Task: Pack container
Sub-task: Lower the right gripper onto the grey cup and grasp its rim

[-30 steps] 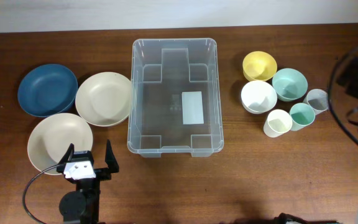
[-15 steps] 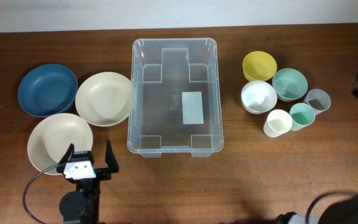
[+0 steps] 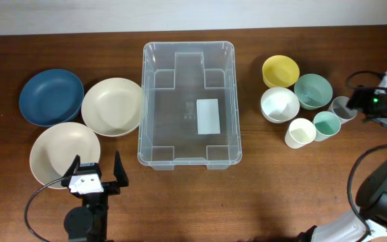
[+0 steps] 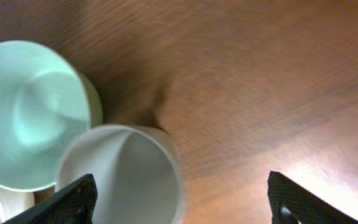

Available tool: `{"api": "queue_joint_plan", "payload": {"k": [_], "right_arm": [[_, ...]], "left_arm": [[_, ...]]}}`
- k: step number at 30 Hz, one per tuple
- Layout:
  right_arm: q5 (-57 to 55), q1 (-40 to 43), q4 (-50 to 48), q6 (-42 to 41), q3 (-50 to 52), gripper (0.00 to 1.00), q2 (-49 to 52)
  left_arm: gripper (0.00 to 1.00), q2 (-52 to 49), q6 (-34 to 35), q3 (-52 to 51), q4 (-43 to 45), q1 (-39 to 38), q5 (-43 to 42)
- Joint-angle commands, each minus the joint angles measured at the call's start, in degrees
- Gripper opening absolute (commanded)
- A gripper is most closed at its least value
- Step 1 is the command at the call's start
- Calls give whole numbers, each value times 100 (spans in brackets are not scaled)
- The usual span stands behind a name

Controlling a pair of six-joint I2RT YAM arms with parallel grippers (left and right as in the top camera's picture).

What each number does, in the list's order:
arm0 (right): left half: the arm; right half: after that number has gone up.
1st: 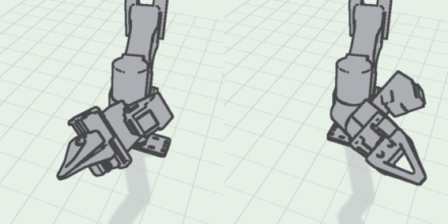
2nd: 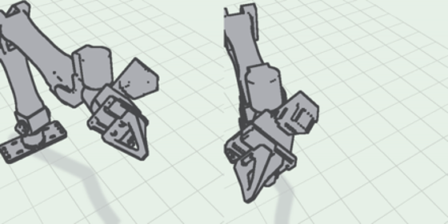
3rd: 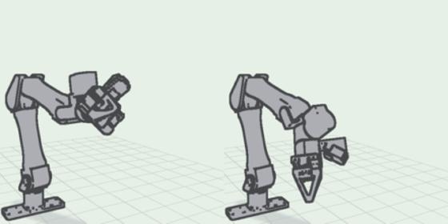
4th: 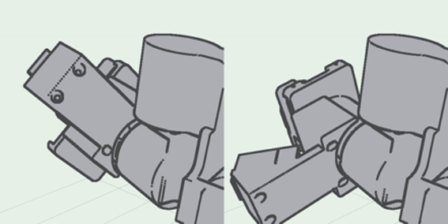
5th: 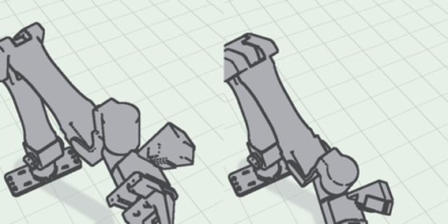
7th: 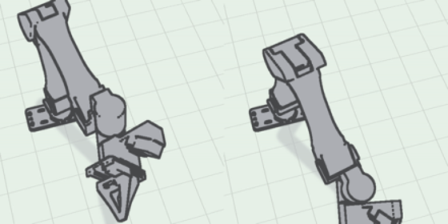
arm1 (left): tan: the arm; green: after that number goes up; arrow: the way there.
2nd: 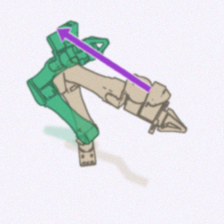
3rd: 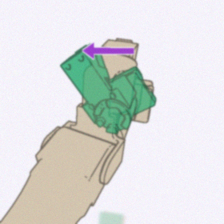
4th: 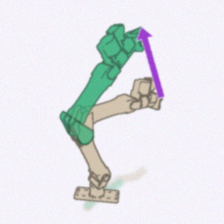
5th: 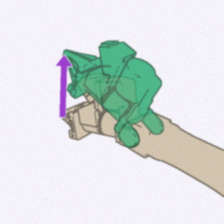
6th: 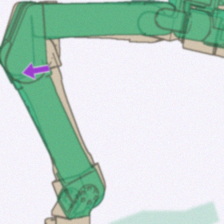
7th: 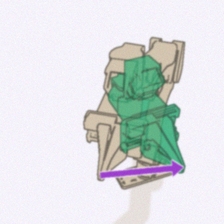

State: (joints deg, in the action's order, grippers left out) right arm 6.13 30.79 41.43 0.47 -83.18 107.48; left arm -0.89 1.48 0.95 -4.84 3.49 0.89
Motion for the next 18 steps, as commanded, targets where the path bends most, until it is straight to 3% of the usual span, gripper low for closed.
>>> {"api": "queue_joint_plan", "payload": {"k": [1, 8, 15, 18], "right_arm": [[-57, -151, -90, 232, -72, 82, 164], [-162, -153, -157, 229, -61, 77, 442], [-164, -157, -177, 229, -61, 65, 678], [-164, -157, -181, 229, -61, 55, 717]], "left_arm": [[100, 48, -74, -44, 11, -35, 39], [100, 48, -74, -44, 11, -35, 39], [100, 48, -74, -44, 11, -35, 39], [100, 48, -74, -44, 11, -35, 39]]}}
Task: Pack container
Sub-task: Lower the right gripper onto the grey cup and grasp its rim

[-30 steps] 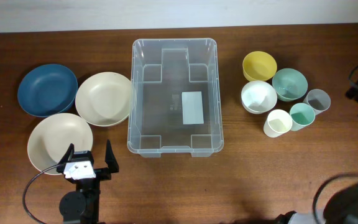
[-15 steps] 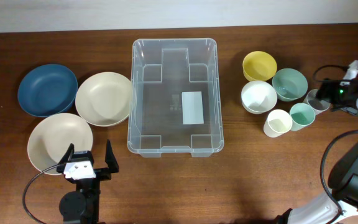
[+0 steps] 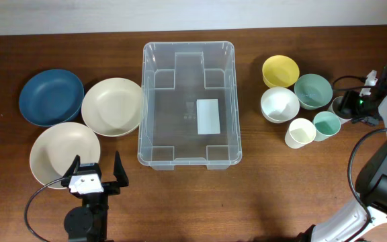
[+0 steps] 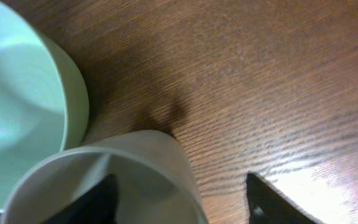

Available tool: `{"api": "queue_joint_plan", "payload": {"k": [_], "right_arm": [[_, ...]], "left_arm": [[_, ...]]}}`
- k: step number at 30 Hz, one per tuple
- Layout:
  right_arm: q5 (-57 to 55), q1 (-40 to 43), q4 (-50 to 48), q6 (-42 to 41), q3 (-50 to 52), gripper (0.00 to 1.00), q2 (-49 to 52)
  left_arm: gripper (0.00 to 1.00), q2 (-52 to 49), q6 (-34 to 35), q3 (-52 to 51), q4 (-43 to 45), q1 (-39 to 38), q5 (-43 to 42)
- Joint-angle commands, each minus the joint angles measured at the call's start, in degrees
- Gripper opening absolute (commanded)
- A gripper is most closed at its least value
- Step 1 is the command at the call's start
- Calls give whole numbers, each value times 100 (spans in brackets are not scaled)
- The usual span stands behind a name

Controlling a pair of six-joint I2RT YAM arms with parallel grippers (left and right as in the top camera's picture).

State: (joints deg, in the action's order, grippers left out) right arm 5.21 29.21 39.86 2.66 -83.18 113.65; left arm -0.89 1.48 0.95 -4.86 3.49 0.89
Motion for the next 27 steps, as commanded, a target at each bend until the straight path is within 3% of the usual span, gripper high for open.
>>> {"api": "queue_joint_plan", "payload": {"k": [1, 12, 17, 27], "right_arm": [[-70, 0, -24, 9, -61, 51, 107], [-72, 0, -9, -11, -61, 36, 109], [-76, 2, -20, -9, -61, 25, 109], [-96, 7, -17, -9, 26, 16, 111]], "left_arm": [[100, 48, -74, -44, 13, -35, 39], [100, 48, -74, -44, 13, -35, 39], [100, 48, -74, -44, 13, -35, 39], [100, 48, -74, -44, 13, -35, 39]]}}
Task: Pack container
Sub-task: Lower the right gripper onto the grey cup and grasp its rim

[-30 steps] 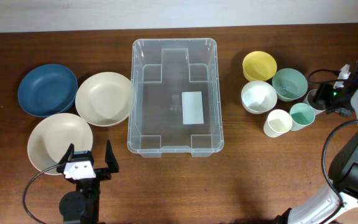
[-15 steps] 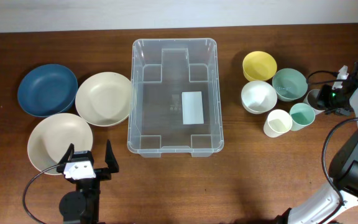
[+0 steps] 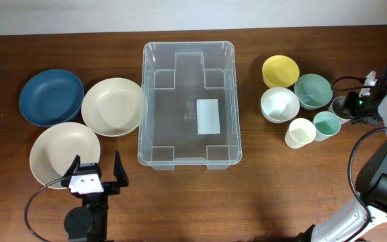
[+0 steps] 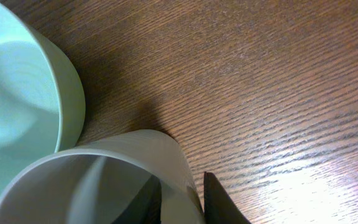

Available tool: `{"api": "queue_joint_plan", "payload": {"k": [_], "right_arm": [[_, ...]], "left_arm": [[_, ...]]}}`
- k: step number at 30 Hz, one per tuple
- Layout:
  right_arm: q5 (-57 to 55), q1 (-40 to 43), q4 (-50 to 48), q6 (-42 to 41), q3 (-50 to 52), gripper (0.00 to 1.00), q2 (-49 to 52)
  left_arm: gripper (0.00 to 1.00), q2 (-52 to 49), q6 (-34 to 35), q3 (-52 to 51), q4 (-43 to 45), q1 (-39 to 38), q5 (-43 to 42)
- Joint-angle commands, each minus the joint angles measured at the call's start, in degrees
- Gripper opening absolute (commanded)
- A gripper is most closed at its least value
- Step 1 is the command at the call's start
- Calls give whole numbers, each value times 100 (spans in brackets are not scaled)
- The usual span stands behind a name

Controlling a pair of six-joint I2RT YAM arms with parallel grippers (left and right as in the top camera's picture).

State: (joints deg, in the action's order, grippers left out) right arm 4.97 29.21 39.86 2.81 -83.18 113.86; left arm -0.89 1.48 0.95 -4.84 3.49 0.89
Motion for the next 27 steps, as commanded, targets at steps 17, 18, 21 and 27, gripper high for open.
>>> {"api": "queue_joint_plan", "payload": {"k": [17, 18, 21, 27], "right_arm": [[-485, 11, 63, -22, -98, 4, -92], [-522, 11, 90, -20, -136, 4, -144], [-765, 9, 166, -20, -258, 4, -372], [-890, -2, 459, -2, -608, 4, -811]], "left_arm": [[100, 48, -74, -44, 11, -35, 42], [100, 48, -74, -44, 11, -35, 39], [100, 48, -74, -44, 11, -35, 39], [100, 48, -74, -44, 11, -35, 39]]}}
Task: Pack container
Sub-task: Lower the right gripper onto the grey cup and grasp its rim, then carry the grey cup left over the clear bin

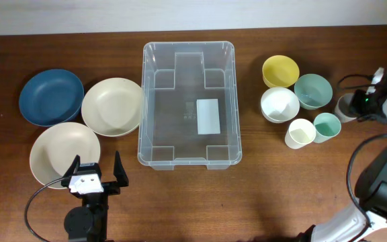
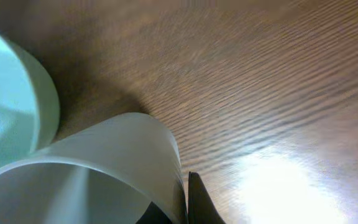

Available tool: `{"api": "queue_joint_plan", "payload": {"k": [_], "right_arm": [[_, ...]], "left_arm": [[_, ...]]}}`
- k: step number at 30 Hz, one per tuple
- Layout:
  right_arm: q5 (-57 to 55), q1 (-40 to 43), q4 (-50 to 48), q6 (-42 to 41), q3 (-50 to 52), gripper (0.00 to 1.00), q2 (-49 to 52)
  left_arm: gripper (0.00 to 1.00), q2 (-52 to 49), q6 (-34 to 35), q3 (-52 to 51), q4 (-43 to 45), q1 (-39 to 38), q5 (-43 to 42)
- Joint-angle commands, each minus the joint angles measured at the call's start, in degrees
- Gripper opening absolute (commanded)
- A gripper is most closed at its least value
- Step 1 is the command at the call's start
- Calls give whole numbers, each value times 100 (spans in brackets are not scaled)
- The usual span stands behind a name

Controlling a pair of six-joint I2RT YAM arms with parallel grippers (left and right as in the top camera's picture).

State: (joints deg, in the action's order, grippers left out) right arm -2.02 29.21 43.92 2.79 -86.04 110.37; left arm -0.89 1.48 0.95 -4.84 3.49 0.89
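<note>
The clear plastic container point(image 1: 187, 101) stands empty at the table's middle. At the far right, my right gripper point(image 1: 356, 103) is shut on the wall of a grey cup point(image 1: 345, 107). In the right wrist view, the grey cup point(image 2: 104, 168) fills the lower left, with one finger point(image 2: 197, 200) outside its wall and the other inside. A pale green vessel point(image 2: 11, 112) sits just left of it. My left gripper point(image 1: 97, 165) stands open at the front left, beside the beige bowl point(image 1: 59, 153), holding nothing.
A blue bowl point(image 1: 51, 97) and a cream bowl point(image 1: 113, 106) lie left of the container. To its right are a yellow bowl point(image 1: 280, 70), green bowl point(image 1: 313, 91), white bowl point(image 1: 279, 104), white cup point(image 1: 300, 132) and teal cup point(image 1: 326, 126). Cables trail at the right edge.
The right fingers now pinch the grey cup's wall tighter. Cup and gripper sit slightly further right, and the wrist view has shifted. The left arm has not moved.
The right gripper was open above the grey cup at the far right. It then stood lower, with one finger inside the cup and one outside. The fingers were then close to the wall, and now grip it.
</note>
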Motion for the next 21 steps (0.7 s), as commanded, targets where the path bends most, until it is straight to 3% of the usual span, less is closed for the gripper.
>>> {"api": "queue_joint_plan", "payload": {"k": [1, 11, 21], "right_arm": [[-190, -15, 138, 0, -393, 4, -522], [-190, -664, 455, 151, -896, 4, -970], [-214, -2531, 713, 389, -1220, 4, -1366]], "left_arm": [[100, 48, -74, -44, 11, -35, 39], [100, 48, -74, -44, 11, -35, 39], [100, 48, -74, -44, 11, -35, 42]]}}
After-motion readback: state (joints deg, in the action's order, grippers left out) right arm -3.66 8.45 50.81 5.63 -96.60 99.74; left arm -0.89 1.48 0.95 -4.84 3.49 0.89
